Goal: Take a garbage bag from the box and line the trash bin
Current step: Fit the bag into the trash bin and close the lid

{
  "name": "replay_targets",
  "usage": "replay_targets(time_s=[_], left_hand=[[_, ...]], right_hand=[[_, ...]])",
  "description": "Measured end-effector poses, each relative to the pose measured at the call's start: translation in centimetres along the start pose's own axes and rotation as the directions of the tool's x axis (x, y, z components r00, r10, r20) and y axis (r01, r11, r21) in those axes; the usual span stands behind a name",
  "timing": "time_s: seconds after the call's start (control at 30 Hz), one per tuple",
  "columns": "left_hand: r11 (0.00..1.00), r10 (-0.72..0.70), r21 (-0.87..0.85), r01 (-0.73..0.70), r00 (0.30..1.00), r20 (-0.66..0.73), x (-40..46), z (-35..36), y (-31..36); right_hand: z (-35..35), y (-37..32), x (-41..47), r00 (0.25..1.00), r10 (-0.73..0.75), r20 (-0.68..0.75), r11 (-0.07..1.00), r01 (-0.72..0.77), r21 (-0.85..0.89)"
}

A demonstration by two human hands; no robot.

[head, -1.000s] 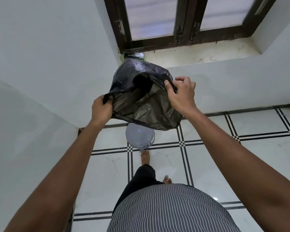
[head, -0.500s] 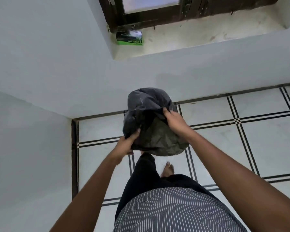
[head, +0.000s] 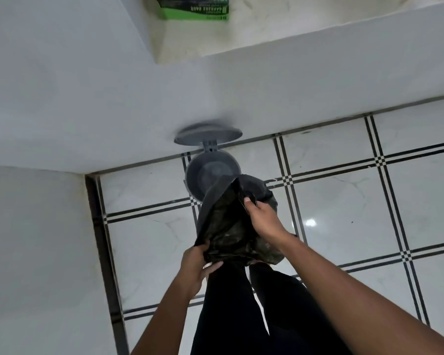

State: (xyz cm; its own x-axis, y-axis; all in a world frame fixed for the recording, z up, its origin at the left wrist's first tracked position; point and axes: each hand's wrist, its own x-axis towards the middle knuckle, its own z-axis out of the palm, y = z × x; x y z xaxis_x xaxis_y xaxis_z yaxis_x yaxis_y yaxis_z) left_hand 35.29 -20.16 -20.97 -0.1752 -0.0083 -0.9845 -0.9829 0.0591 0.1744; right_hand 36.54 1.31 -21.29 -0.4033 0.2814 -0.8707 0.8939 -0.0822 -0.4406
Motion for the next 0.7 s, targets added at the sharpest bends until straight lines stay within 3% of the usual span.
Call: replay_targets(time_s=[0.23, 0.5, 0.7], left_hand=[[0.978, 0.045, -0.199, -0.058, 0.996, -0.072, 9.1, -2.9, 5.8], [0.955, 0.236, -0.154, -0.253, 0.964, -0.123, 16.1, -5.8, 14.6], [0.956, 0.291, 0.019, -0.291, 0.948, -0.127, 19.5, -5.9, 16.0]], right_hand=[[1.5, -1.4, 8.0, 1.0, 0.009, -0.03, 0.999, -0.008, 0.031], [2.5, -2.9, 16.0, 0.997, 0.029, -0.072, 0.989, -0.018, 0.145], [4.9, -1.5, 19.5, 0.999, 0.024, -0.038, 0.985, -0.017, 0.171]])
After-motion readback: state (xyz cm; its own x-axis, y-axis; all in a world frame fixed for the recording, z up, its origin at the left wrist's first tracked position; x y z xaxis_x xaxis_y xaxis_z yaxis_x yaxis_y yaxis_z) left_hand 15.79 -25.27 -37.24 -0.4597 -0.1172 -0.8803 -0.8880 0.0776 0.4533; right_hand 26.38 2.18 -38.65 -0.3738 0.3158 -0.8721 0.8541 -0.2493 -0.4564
